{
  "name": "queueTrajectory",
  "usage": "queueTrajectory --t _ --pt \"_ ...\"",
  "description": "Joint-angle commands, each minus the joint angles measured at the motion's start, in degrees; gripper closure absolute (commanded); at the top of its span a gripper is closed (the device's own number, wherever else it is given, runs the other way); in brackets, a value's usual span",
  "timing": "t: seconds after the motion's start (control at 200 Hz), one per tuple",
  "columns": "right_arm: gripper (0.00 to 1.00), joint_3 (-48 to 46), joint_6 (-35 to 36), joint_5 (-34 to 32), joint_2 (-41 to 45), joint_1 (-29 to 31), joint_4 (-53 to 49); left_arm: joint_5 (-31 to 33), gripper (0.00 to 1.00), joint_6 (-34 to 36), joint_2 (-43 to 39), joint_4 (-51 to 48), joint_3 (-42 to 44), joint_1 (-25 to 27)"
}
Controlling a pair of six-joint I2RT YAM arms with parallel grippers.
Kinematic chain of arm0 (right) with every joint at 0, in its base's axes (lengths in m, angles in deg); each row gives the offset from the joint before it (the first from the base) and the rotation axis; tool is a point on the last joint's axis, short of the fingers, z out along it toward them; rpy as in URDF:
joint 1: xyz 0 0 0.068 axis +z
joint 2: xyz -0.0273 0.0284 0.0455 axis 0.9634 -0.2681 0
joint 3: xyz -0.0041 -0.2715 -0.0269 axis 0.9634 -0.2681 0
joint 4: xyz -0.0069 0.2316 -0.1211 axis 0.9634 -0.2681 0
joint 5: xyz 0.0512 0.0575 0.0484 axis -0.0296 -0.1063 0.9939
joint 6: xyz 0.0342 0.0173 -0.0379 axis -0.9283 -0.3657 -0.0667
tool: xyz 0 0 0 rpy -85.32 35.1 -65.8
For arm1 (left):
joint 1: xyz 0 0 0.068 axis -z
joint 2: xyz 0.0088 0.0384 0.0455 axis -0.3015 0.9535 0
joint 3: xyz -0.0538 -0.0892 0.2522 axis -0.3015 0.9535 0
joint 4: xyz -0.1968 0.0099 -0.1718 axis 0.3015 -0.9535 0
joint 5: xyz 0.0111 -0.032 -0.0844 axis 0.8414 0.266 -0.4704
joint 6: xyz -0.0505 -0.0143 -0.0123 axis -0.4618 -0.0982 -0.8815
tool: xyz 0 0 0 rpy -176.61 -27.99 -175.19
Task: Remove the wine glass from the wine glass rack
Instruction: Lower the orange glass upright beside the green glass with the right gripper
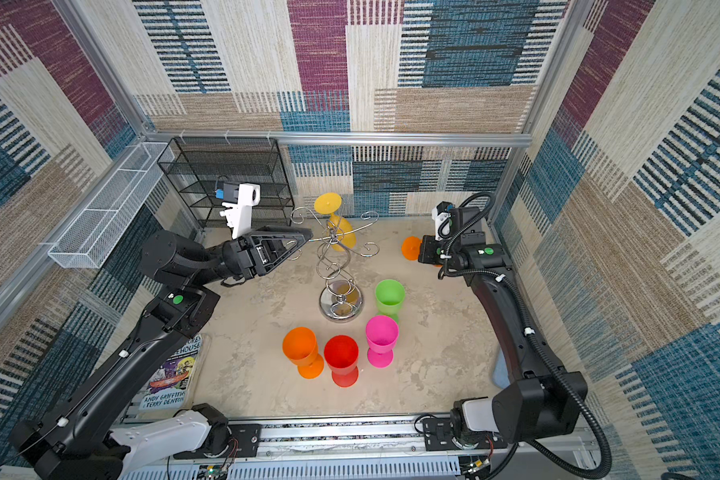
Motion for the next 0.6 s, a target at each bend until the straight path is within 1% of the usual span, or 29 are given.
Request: queueTrajectory --t 0.0,0.125,0.406,0.596 --pt "1.00 -0.43 2.33 2.16 -1.36 0.02 -2.57 -1.04 0.52 4.16 -1.02 -3.11 -0.11 0.00" --pt "1.00 -0.93 3.24 2.43 -3.08 0.74 -4.22 -0.91 0.53 5.46 -1.64 -4.52 -0.02 0.00" --pt "1.00 -0.32 4.41 -3.93 -7.64 7.05 -9.06 -1.70 0.54 5.59 -1.73 -5.23 -0.19 0.00" --pt "1.00 1.33 4.59 -6.98 -9.61 8.96 -11.69 -2.06 0.54 5.84 -1.91 -5.49 0.02 0.00"
